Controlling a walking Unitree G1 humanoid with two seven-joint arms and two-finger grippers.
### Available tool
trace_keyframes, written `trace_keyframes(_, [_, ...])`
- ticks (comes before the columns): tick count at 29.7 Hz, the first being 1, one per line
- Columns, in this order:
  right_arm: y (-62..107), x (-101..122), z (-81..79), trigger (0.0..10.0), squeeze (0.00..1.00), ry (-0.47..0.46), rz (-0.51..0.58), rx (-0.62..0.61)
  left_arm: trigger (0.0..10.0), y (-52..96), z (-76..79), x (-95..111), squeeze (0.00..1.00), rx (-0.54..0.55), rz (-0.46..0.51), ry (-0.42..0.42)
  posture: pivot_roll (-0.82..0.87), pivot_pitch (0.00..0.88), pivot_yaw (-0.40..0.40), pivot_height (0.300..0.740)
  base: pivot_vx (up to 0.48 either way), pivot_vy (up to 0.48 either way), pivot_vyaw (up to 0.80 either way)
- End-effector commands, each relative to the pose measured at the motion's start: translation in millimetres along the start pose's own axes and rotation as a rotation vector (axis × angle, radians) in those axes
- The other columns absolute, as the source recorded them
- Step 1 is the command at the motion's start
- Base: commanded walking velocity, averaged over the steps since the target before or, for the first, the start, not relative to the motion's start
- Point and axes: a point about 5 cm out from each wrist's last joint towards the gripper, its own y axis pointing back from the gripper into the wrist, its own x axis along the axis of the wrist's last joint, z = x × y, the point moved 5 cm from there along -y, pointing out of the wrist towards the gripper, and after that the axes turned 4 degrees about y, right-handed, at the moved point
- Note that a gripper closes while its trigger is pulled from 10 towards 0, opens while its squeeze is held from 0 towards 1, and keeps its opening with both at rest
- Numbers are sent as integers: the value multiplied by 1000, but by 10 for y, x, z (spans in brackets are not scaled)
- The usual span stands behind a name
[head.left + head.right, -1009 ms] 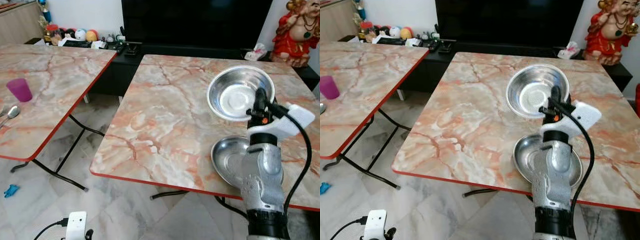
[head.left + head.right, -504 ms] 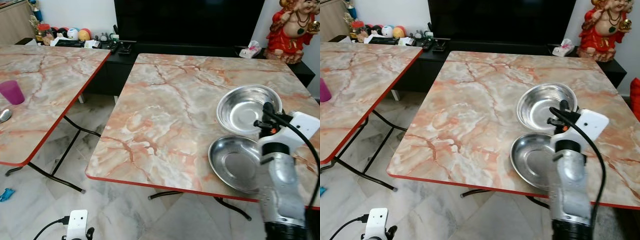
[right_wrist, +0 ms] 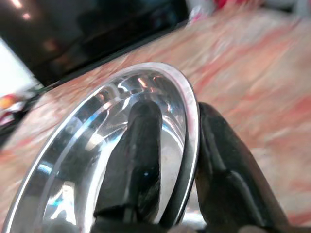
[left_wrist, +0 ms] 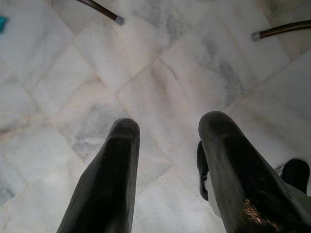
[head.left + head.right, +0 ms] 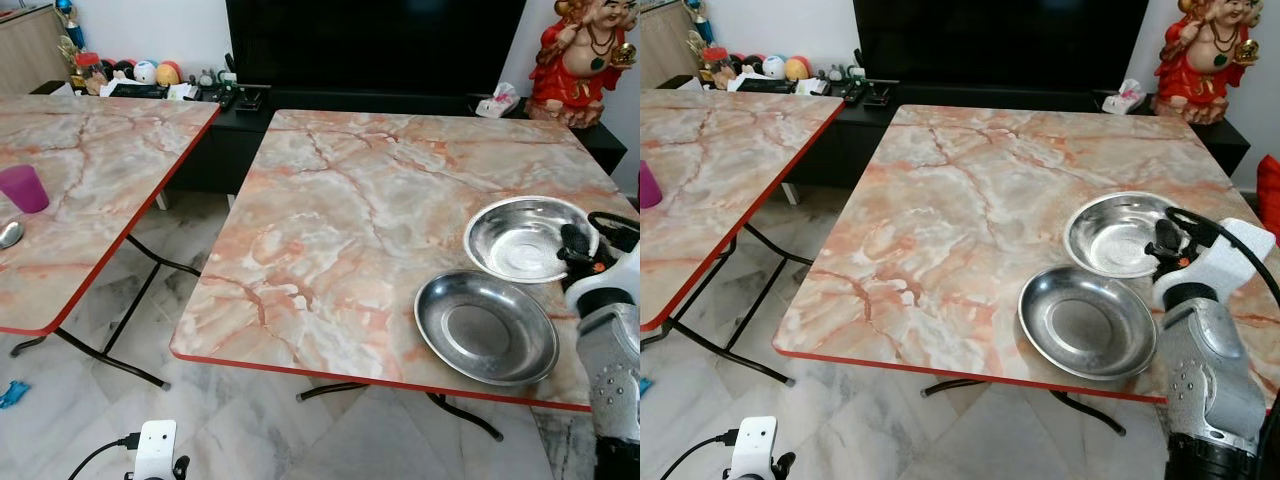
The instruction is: Setting the table
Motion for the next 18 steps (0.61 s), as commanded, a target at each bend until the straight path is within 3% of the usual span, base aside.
trace_keyframes(1, [-3,-13,8,10000,0,-45,-19,14,10000,2,-2,-40,0,-5,-24,-10,-16,1,0,740,0,0,0])
trace_keyframes(8, [39,-271,217,10000,0,13,-144,-12,10000,5,-2,-57,0,-6,-29,-10,-15,5,-3,740,0,0,0])
trace_keyframes(18, [54,-531,200,10000,0,-26,-219,4,10000,7,4,-71,0,-7,-33,-9,-13,6,-5,740,0,0,0])
